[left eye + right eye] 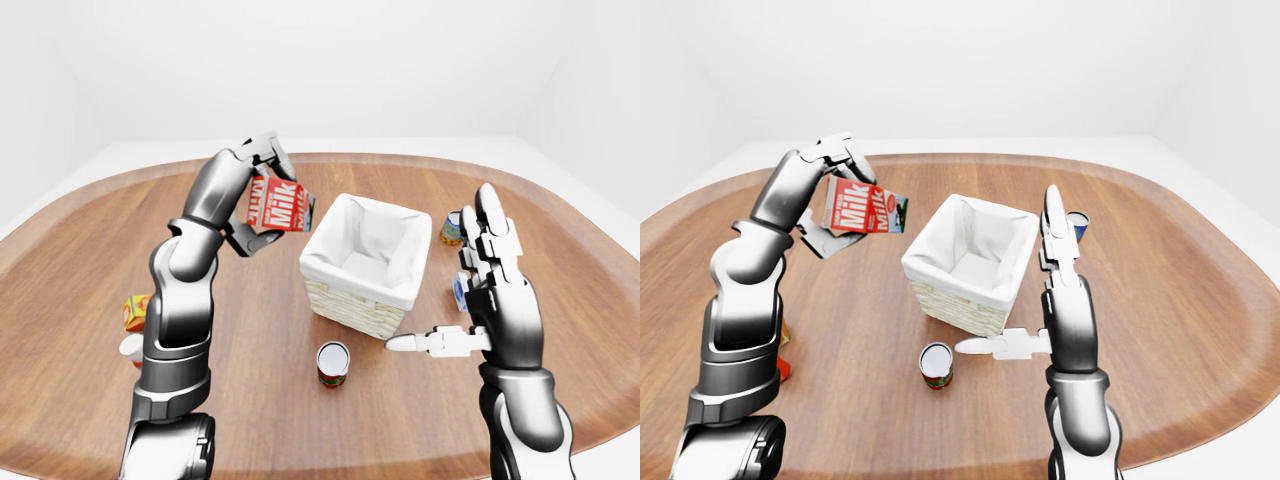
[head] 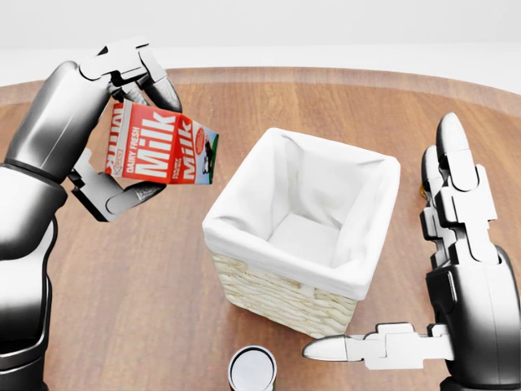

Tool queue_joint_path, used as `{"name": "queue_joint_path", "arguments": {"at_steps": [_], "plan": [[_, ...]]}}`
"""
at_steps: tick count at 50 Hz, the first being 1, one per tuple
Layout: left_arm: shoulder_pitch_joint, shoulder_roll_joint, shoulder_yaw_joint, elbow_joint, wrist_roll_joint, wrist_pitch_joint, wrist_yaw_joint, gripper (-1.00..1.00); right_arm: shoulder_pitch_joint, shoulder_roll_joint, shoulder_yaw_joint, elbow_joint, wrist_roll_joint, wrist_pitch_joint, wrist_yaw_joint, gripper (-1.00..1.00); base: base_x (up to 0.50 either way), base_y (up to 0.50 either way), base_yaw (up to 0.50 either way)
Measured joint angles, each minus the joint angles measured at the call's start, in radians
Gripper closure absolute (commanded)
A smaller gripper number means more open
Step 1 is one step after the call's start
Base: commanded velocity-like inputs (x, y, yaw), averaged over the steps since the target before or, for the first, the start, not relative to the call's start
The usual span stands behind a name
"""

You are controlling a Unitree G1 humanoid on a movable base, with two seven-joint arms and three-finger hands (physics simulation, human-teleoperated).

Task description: Pick the milk and place it in the basket.

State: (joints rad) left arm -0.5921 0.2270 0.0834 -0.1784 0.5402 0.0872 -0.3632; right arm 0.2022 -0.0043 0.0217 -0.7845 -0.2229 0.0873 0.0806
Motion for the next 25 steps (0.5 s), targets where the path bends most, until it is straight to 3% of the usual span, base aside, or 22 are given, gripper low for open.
{"name": "queue_joint_path", "arguments": {"at_steps": [25], "plan": [[-0.014,-0.062,-0.048,-0.001,0.049,0.0,-0.014,1.0,0.003,-0.001,0.007,0.001,-0.001,0.0,0.001,-1.0,0.0,0.0,0.0]]}}
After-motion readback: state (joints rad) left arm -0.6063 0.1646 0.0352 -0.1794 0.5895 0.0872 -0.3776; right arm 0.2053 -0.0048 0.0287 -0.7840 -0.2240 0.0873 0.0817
